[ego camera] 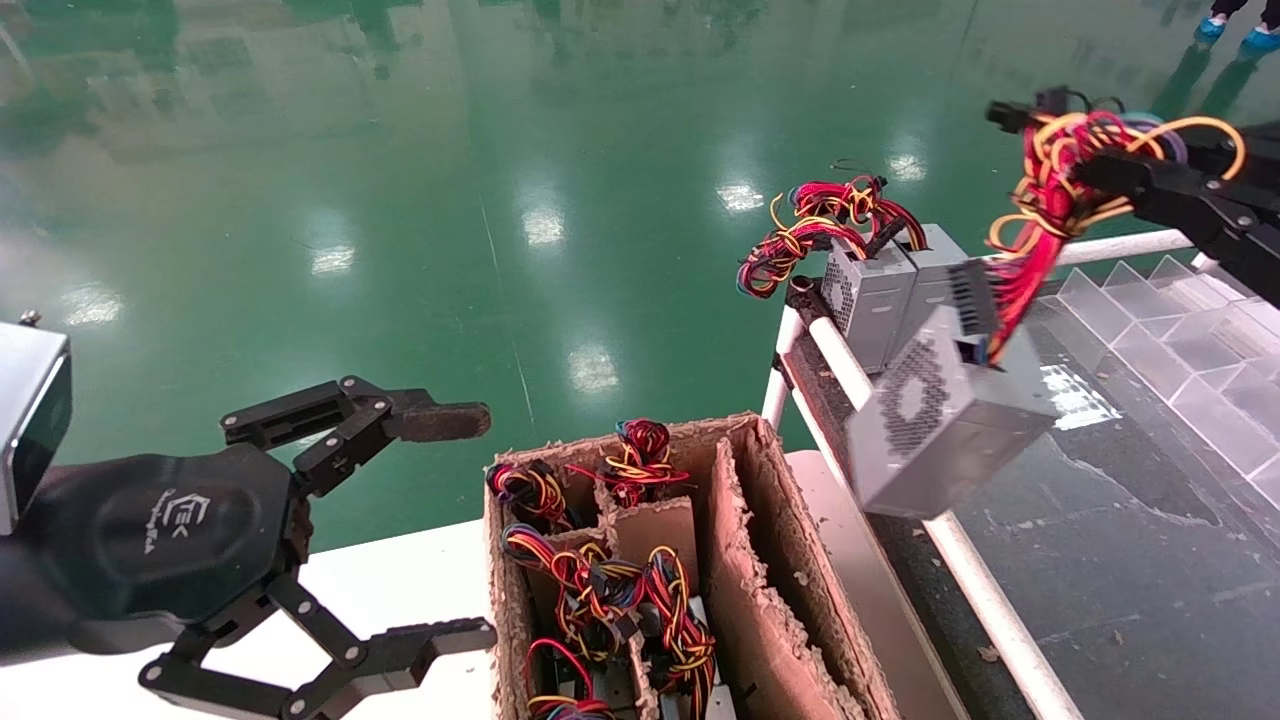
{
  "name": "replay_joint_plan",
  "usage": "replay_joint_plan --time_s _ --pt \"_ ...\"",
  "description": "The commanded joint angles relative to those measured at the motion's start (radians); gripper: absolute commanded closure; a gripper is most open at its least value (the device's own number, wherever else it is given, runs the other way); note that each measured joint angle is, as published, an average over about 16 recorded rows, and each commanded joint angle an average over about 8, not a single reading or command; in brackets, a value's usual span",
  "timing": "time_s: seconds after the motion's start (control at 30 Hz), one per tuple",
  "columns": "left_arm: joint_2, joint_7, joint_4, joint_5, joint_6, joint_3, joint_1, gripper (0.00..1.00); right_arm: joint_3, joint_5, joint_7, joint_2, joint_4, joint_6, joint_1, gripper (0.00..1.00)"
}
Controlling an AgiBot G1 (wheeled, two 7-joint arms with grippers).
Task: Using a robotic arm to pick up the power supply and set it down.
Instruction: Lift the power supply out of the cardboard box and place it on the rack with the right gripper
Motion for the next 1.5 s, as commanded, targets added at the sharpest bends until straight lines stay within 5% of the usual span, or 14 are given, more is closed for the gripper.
replay_joint_plan --time_s 0.03,0.47,0.87,1.5 --pt "0.000 0.000 0.000 0.000 0.000 0.000 0.000 0.00 -0.005 -0.018 -0.023 0.006 -0.034 0.001 0.010 1.00" --pt "0.000 0.000 0.000 0.000 0.000 0.000 0.000 0.00 -0.049 -0.134 -0.165 -0.031 -0.247 0.024 0.090 1.00" --pt "0.000 0.000 0.000 0.000 0.000 0.000 0.000 0.00 -0.102 -0.211 -0.215 -0.149 -0.397 0.043 0.176 1.00" --pt "0.000 0.000 0.000 0.000 0.000 0.001 0.000 0.00 -0.138 -0.286 -0.333 -0.258 -0.589 0.187 0.334 1.00"
